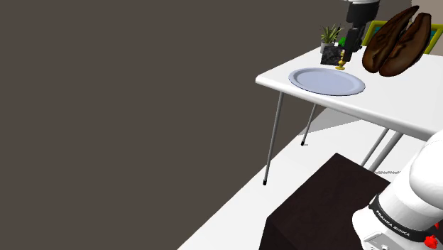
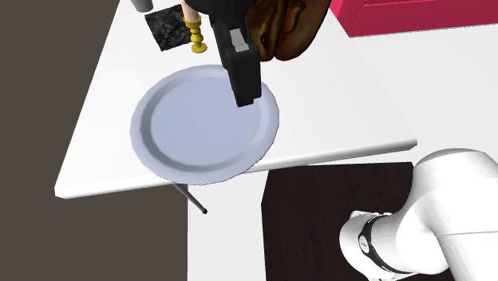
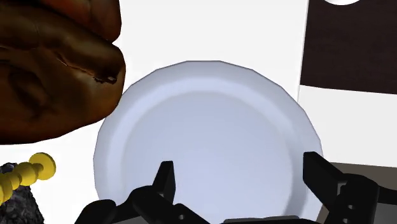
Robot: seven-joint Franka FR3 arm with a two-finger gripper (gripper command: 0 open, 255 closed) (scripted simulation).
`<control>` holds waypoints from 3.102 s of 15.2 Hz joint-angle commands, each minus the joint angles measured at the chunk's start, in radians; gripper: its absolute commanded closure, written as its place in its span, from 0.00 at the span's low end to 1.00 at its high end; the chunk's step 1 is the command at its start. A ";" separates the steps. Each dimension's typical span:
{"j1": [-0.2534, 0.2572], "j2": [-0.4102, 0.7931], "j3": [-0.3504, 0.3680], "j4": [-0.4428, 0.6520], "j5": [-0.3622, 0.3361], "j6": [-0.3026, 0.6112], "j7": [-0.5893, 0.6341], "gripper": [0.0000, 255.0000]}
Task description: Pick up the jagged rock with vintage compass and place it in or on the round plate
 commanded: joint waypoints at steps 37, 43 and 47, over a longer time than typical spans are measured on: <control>-0.257 1.028 -0.323 0.913 0.525 0.040 -0.850 0.00; -0.257 1.028 -0.323 0.913 0.525 0.040 -0.850 1.00; -0.257 1.028 -0.323 0.913 0.525 0.040 -0.850 1.00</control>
